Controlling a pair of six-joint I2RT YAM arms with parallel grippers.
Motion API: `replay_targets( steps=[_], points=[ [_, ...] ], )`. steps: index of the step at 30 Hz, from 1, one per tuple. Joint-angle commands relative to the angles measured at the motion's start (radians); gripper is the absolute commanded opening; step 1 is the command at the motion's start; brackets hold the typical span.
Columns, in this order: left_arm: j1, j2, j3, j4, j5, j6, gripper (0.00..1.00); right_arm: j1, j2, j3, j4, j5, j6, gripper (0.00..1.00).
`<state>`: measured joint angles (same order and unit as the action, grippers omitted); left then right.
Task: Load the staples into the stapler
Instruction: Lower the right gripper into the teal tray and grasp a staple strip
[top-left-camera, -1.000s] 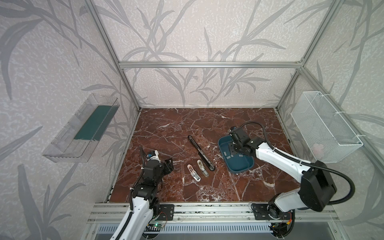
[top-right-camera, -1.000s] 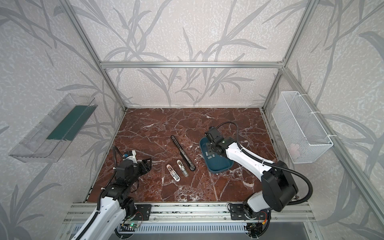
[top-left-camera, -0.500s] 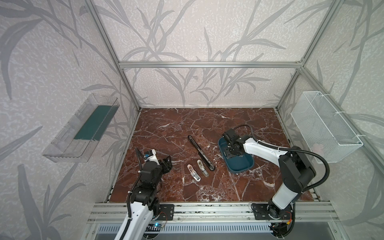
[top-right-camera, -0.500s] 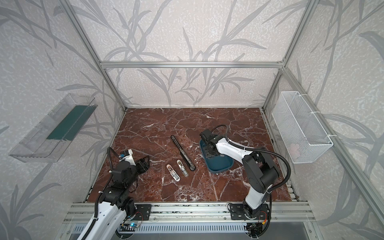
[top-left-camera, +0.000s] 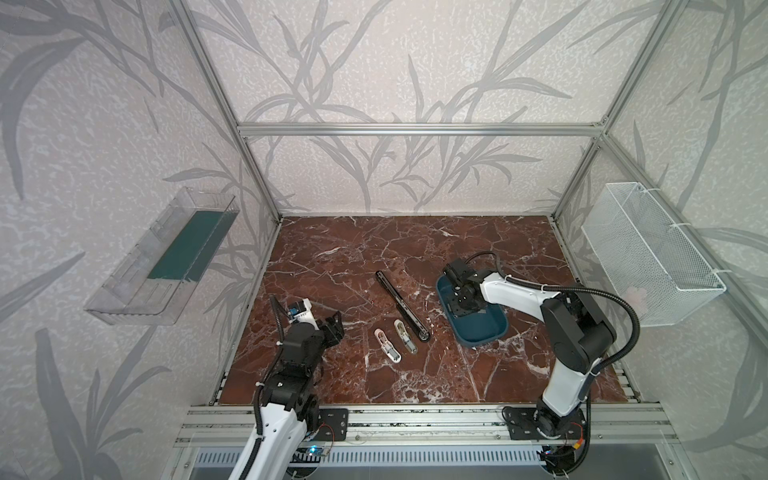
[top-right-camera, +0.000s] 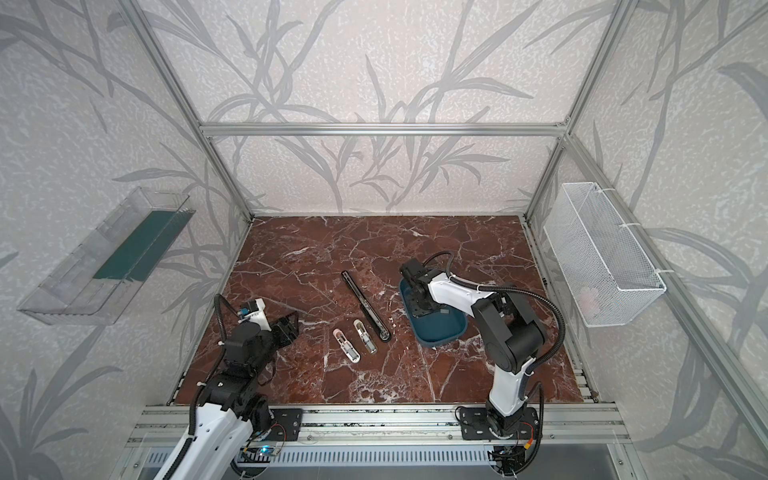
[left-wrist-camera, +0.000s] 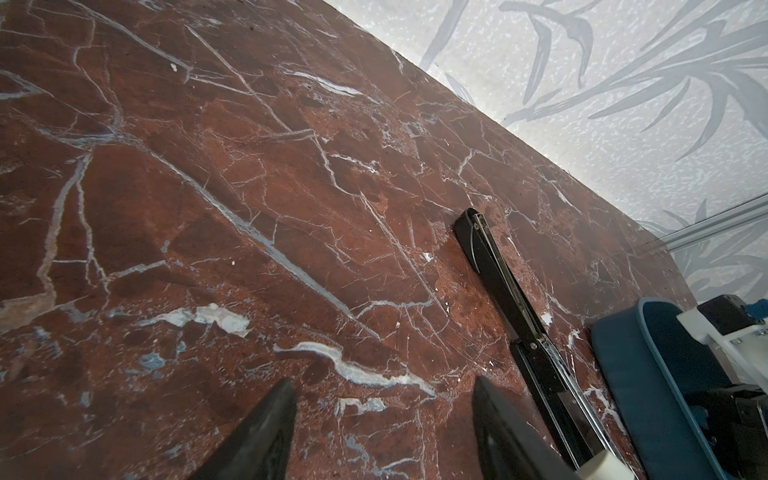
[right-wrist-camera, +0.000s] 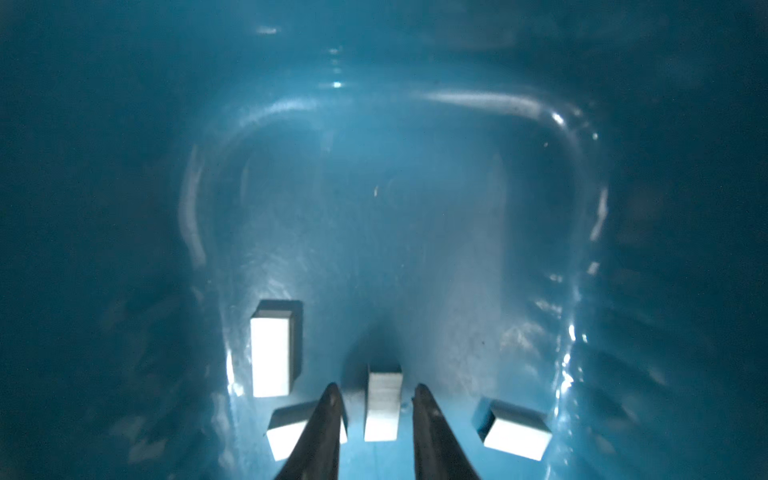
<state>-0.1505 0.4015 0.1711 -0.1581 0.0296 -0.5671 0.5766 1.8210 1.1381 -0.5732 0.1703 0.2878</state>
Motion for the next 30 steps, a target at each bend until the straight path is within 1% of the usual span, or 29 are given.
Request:
replay_targets(
  steps=[1, 12, 15, 19, 30],
  points=[
    [-0.003, 0.0, 0.012, -0.009, -0.014, 0.015, 0.68, -0.003, 0.028, 0.008, -0.032, -0.014, 0.007, 0.29],
    [-0.002, 0.0, 0.012, -0.006, -0.013, 0.014, 0.68, -0.016, 0.042, -0.002, -0.035, -0.018, 0.017, 0.28],
    [-0.002, 0.002, 0.013, -0.005, -0.013, 0.015, 0.68, -0.023, 0.039, -0.011, -0.029, -0.034, 0.022, 0.22],
    [-0.003, 0.003, 0.013, -0.005, -0.014, 0.014, 0.68, -0.036, 0.04, -0.033, -0.014, -0.057, 0.033, 0.19],
    [-0.002, 0.005, 0.013, -0.003, -0.011, 0.015, 0.68, -0.043, 0.019, -0.076, -0.005, -0.081, 0.05, 0.2]
  ],
)
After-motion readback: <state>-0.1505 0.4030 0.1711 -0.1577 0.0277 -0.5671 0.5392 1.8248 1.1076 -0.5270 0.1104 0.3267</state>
